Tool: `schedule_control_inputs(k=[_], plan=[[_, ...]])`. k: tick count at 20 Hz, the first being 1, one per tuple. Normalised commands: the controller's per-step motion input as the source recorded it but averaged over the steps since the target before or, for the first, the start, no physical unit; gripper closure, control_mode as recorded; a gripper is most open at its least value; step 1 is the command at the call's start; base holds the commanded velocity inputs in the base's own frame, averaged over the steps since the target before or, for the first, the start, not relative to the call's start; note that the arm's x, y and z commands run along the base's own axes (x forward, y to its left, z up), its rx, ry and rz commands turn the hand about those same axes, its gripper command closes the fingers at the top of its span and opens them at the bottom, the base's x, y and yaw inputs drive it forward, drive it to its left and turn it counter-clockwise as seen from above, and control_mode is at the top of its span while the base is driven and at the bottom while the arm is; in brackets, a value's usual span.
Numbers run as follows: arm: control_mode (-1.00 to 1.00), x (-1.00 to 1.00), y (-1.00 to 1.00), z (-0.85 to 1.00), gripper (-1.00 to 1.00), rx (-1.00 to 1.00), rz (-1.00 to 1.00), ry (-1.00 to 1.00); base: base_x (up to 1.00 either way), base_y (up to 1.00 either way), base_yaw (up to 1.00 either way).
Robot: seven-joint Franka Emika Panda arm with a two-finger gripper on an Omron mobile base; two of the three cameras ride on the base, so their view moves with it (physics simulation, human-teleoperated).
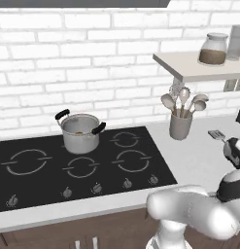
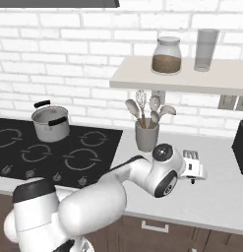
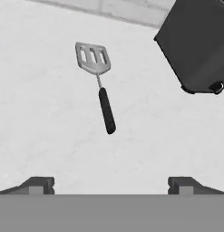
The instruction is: Put the avocado and mushroom in the pot. Retrieve the spatula and lightly stir the vegetables in the pot.
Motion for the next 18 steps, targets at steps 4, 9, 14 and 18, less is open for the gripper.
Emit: schedule_control_inputs(k=[4, 9, 14, 18], plan=[[-1.00, 0.70, -0.67, -0.46, -1.00, 0.03, 0.00, 0.27, 0.00, 0.00, 0.00], [-1.00, 0.08, -0.15, -0.61, -1.00, 0.15, 0.04, 0.09, 0.00, 0.00, 0.00], [-1.00, 0.19, -0.32, -0.14, -1.00, 0.21, 0.05, 0.00, 0.00, 0.00, 0.00], [-1.00, 0.35, -0.32, -0.40, -1.00, 0.12, 0.02, 0.01, 0.00, 0.00, 0.00]])
